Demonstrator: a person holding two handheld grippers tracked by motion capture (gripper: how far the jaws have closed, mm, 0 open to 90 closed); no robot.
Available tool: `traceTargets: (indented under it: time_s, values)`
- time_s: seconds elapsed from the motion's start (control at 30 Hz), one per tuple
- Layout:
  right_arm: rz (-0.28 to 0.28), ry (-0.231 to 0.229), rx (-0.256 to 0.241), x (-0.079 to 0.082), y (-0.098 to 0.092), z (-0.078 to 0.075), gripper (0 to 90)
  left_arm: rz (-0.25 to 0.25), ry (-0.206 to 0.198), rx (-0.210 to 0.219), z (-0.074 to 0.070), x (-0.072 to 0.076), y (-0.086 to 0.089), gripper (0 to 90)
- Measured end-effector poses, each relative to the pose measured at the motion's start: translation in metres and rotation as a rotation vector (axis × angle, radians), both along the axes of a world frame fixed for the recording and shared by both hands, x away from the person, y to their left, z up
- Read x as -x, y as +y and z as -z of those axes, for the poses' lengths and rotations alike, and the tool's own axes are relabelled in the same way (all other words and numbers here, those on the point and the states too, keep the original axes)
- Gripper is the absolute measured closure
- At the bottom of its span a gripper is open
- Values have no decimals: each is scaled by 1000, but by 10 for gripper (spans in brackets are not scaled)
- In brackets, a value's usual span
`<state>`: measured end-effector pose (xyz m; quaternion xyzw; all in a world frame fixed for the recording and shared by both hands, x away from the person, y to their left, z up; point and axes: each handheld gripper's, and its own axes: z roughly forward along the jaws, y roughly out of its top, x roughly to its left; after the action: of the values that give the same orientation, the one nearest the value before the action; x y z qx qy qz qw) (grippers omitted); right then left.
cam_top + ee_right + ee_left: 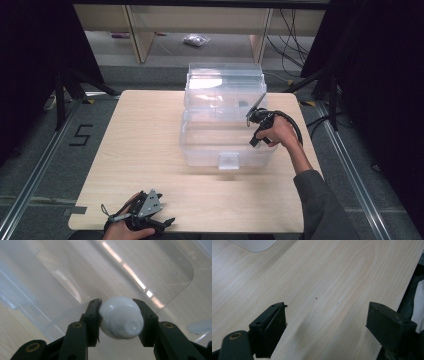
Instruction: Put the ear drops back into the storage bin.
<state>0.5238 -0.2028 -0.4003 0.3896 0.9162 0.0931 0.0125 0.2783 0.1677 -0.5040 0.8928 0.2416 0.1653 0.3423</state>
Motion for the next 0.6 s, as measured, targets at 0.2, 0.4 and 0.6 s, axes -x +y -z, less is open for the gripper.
traceTargets:
  time_s: [0.2, 0.4, 0.6]
  values:
    - [-6, -2, 0, -2, -4, 8, 602, -1, 0, 1, 0, 0, 0, 156]
    - [-10, 1, 12, -4, -3, 12, 602, 0, -4, 6, 0, 0, 0, 156]
    - [4, 12, 16, -6, 0, 16, 602, 1, -2, -1, 0, 0, 0, 156]
